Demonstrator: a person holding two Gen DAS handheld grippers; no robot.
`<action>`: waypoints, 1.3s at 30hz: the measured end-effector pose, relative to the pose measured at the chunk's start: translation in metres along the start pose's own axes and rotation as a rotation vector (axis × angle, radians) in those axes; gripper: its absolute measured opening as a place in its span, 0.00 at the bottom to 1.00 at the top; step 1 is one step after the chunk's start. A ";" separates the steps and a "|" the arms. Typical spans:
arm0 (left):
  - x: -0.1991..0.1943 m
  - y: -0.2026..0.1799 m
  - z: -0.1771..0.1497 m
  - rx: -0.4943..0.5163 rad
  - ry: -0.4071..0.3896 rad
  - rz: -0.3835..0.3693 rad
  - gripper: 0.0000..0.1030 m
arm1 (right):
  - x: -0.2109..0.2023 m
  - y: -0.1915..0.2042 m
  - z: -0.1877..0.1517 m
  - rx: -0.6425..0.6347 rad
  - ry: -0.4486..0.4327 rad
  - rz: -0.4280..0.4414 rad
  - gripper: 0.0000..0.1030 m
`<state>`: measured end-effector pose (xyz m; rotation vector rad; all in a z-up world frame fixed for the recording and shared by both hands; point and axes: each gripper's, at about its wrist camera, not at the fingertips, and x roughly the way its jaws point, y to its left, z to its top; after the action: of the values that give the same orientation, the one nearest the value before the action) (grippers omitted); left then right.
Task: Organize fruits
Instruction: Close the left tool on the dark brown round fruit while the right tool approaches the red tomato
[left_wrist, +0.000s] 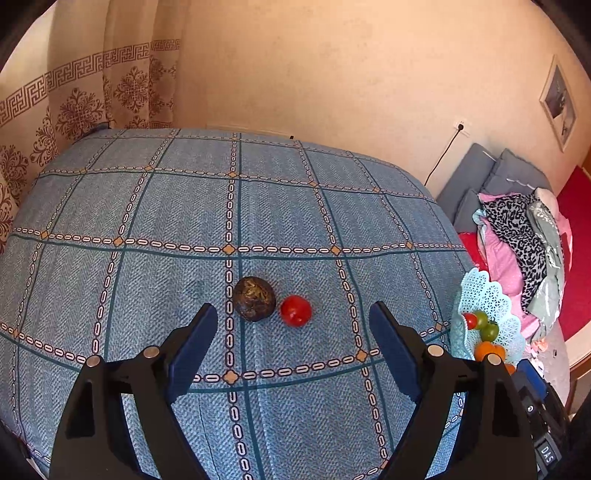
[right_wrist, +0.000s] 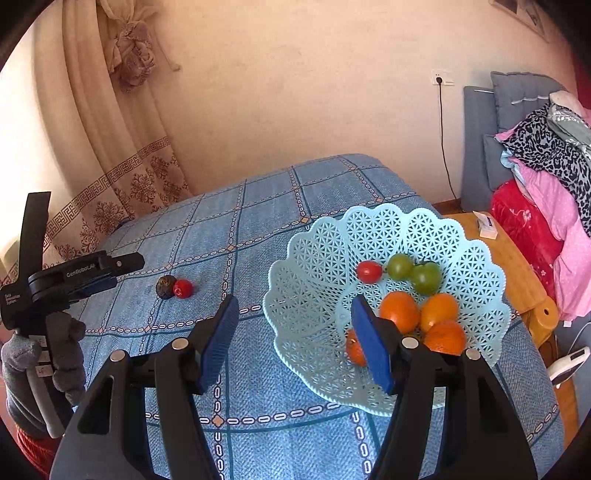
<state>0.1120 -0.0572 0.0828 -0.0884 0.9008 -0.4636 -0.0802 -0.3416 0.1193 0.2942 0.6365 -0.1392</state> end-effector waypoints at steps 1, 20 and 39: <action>0.005 0.003 0.001 -0.012 0.012 0.003 0.78 | 0.002 0.004 -0.001 -0.011 0.004 0.005 0.63; 0.067 0.023 0.012 -0.112 0.110 0.059 0.54 | 0.034 0.037 -0.012 -0.093 0.059 0.053 0.63; 0.079 0.034 0.005 -0.114 0.109 0.075 0.44 | 0.051 0.065 -0.017 -0.162 0.072 0.071 0.63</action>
<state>0.1695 -0.0612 0.0187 -0.1340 1.0341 -0.3495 -0.0355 -0.2765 0.0903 0.1659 0.7039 -0.0084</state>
